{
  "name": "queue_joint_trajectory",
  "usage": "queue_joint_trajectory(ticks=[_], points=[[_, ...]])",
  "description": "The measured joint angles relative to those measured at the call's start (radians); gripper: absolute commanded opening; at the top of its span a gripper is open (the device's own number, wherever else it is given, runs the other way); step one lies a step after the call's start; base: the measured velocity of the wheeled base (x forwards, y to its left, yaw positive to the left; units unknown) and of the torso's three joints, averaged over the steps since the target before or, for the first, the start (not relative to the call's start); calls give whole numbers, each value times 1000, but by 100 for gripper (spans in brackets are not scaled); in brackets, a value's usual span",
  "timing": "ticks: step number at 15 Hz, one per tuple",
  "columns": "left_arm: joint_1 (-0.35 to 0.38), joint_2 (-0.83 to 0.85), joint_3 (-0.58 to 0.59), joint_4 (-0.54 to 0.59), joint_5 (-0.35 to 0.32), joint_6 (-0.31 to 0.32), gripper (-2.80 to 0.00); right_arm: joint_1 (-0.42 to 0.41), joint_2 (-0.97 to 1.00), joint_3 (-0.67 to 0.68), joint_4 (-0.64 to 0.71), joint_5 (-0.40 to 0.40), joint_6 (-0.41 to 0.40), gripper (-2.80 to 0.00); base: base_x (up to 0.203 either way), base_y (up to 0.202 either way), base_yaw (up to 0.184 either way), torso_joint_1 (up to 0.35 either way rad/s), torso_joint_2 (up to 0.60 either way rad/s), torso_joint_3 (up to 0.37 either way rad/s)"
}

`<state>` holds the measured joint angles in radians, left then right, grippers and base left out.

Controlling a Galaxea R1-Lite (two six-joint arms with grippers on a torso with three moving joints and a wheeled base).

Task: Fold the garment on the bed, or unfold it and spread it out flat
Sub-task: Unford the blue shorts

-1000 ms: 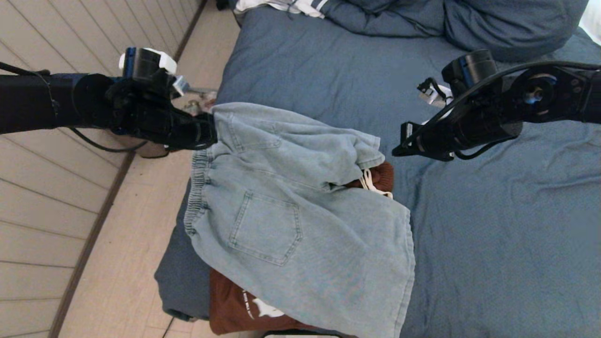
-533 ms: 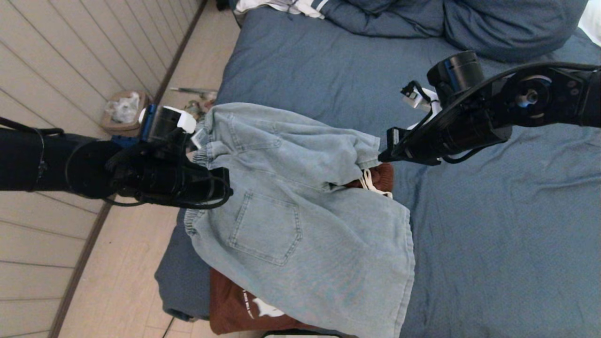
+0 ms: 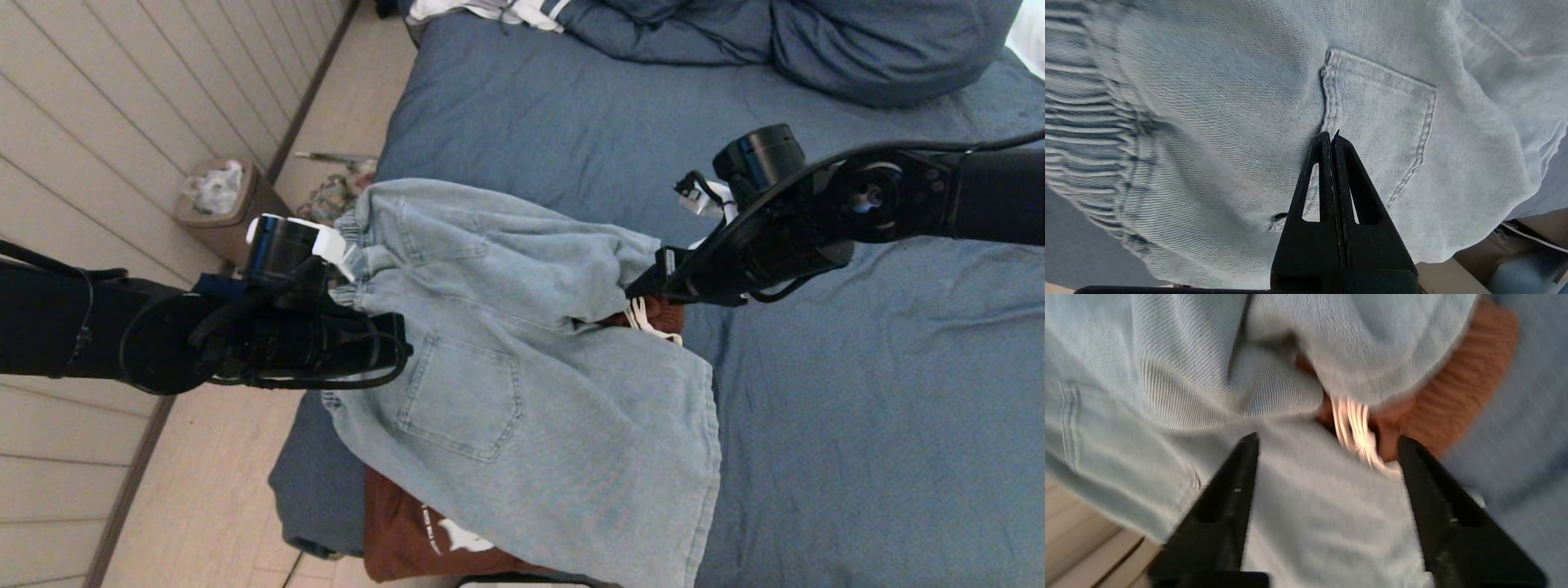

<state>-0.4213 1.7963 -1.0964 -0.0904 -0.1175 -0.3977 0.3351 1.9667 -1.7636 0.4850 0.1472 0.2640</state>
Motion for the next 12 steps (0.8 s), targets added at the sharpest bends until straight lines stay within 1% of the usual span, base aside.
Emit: queue_joint_trajectory(ticks=[2,3,5,9,12], points=[[-1,9,1,-1,0,0,-280,0,34,9,-87,10,20,0,0,0,0,0,0,0],[-1,13,1,-1,0,0,-280,0,52,10,-118,25,43,0,0,0,0,0,0,0],[-3,16,2,-1,0,-2,-280,0,83,7,-149,47,75,0,0,0,0,0,0,0],[-12,16,10,-2,0,-1,-280,9,120,14,-344,49,137,0,0,0,0,0,0,0],[-31,16,13,-2,0,-3,-280,26,121,15,-380,50,155,0,0,0,0,0,0,0]])
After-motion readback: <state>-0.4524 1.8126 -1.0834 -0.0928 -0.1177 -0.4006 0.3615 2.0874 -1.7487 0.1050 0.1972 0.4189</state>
